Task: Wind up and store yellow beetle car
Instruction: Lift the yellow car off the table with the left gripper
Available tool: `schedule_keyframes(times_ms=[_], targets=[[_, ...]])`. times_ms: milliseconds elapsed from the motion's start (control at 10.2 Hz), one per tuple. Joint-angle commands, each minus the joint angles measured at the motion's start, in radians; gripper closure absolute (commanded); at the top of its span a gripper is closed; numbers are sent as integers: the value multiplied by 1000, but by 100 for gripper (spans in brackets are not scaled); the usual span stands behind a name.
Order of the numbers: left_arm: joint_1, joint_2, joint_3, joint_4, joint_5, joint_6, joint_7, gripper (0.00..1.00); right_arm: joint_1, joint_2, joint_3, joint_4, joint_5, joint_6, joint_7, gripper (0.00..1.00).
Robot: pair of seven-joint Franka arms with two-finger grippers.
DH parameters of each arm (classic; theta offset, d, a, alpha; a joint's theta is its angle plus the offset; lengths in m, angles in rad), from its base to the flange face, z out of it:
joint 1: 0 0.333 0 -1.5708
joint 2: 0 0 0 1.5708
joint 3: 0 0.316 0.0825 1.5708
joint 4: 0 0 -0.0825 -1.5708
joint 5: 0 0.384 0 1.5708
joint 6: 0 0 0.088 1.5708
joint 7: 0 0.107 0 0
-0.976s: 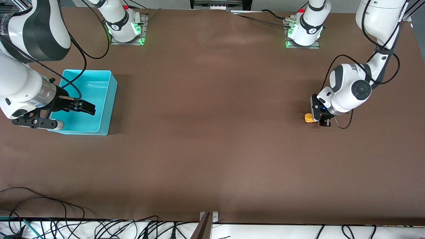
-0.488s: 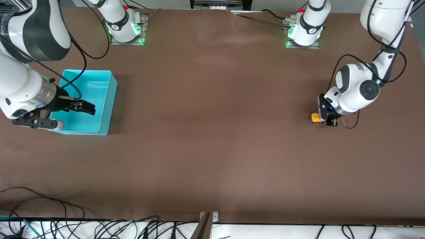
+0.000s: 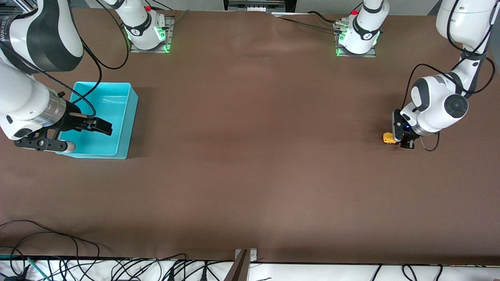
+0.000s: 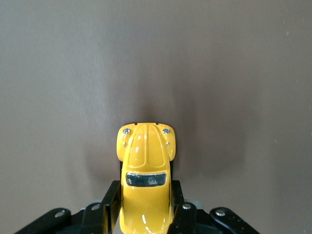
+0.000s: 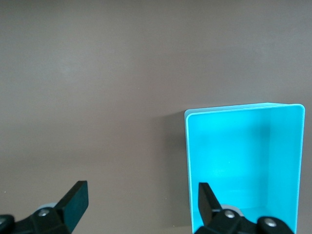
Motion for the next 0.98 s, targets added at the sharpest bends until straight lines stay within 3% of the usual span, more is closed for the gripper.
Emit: schedule_keyframes(times_ms=[0, 293, 390, 488, 585, 878], targets=[[10, 65, 16, 11, -31, 15, 52, 100, -7, -16, 3, -18, 20, 1, -7, 0], [8, 66, 16, 11, -61, 15, 43, 100, -7, -15, 3, -17, 20, 1, -7, 0], [7, 66, 16, 20, -64, 15, 25, 65, -7, -15, 3, -17, 20, 1, -7, 0], [7, 65, 16, 39, -68, 13, 14, 21, -7, -15, 3, -18, 20, -1, -7, 0], [4, 60, 16, 40, -68, 8, 12, 0, -7, -15, 3, -18, 20, -1, -7, 0], [-6, 52, 14, 48, -67, 2, -5, 0, -7, -15, 3, -18, 20, 1, -7, 0]])
